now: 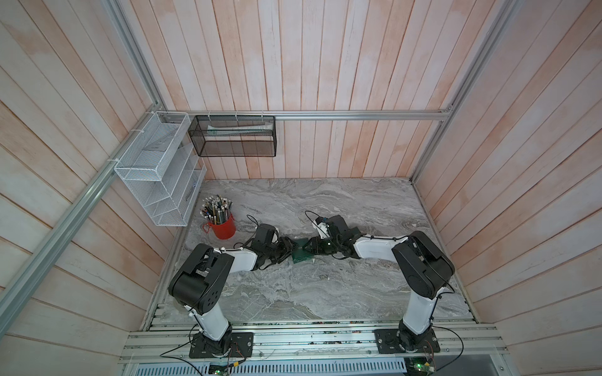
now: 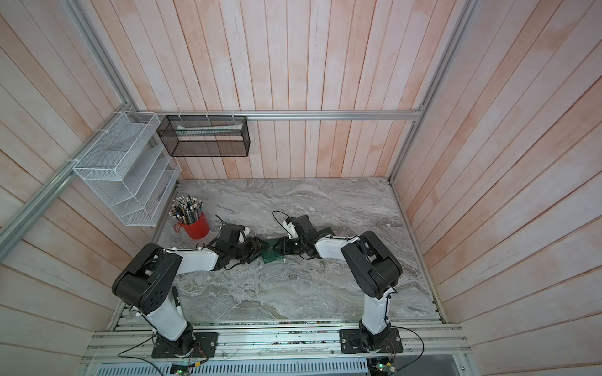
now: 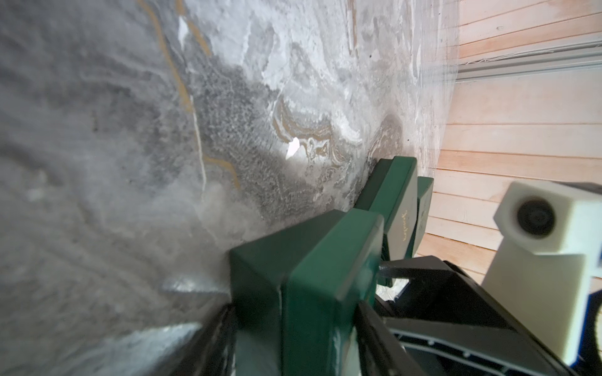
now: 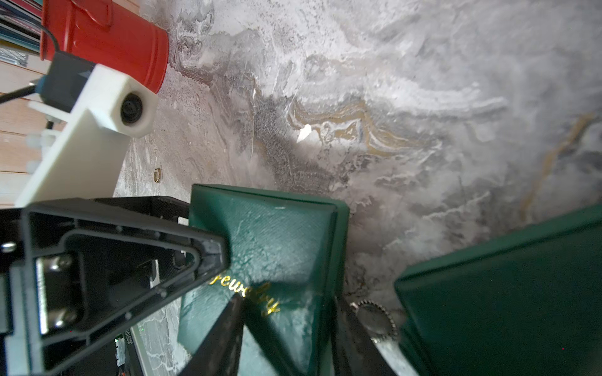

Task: Take the rings out of the lift-off lid box
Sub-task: Close the lid on the jewelry box.

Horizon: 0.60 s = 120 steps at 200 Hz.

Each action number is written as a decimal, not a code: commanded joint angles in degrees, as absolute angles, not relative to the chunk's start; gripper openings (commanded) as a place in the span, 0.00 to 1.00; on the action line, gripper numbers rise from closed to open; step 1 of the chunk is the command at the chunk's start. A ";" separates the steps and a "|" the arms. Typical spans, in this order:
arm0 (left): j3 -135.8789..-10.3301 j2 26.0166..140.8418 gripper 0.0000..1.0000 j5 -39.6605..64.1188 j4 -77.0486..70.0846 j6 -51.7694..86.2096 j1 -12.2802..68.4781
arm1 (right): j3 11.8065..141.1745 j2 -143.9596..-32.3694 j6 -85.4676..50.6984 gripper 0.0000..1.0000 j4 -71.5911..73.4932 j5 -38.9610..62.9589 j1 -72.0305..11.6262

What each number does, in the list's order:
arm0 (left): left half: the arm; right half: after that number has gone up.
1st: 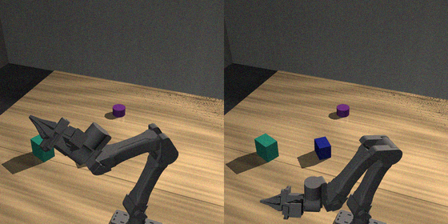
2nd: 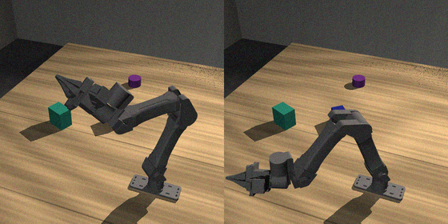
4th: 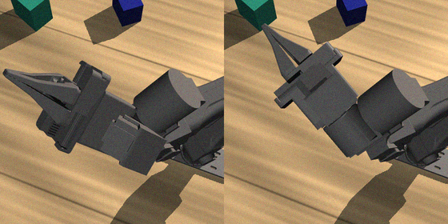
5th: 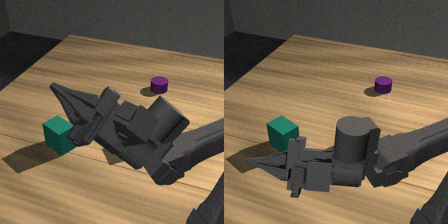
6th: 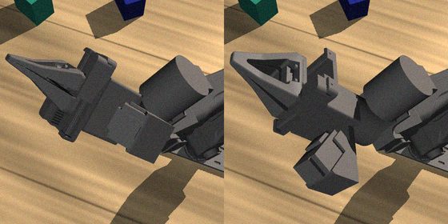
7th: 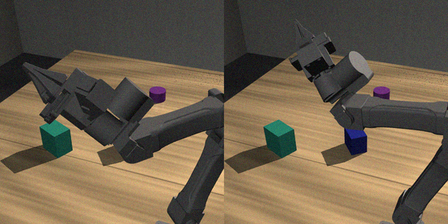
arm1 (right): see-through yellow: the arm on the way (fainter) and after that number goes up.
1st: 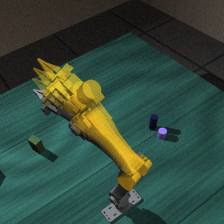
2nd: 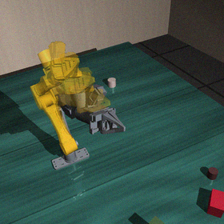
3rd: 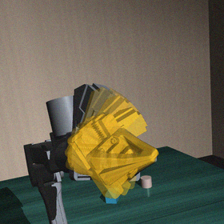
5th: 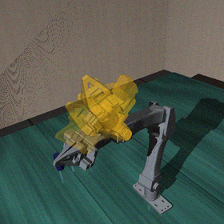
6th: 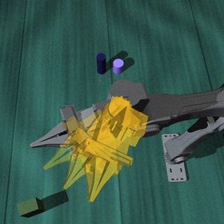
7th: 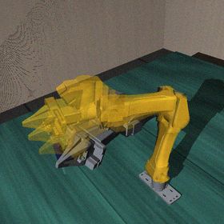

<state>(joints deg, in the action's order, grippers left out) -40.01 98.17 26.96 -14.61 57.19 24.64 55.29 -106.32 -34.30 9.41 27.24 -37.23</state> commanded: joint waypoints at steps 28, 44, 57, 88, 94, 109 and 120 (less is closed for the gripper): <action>-42.96 100.14 0.52 26.23 -11.35 54.93 25.05 | 55.32 -104.48 -32.83 0.43 8.90 28.71 -37.88; -43.55 100.70 0.51 26.63 -11.29 54.76 25.04 | 55.80 -104.67 -32.12 0.44 8.23 28.66 -37.88; -43.90 101.03 0.50 26.64 -11.21 54.58 25.11 | 55.98 -104.94 -31.60 0.45 7.85 28.70 -37.94; -44.87 101.83 0.50 27.16 -10.85 54.32 25.38 | 56.56 -105.74 -31.38 0.46 7.21 29.07 -37.89; -45.27 101.95 0.50 27.16 -10.50 54.07 25.57 | 56.61 -105.73 -31.42 0.48 7.30 29.18 -37.90; -46.11 102.14 0.55 27.33 -9.79 53.63 25.97 | 56.55 -105.64 -31.46 0.50 7.49 29.19 -37.95; -46.32 102.04 0.62 27.25 -9.52 53.53 26.14 | 56.52 -105.72 -31.55 0.52 7.34 29.02 -37.86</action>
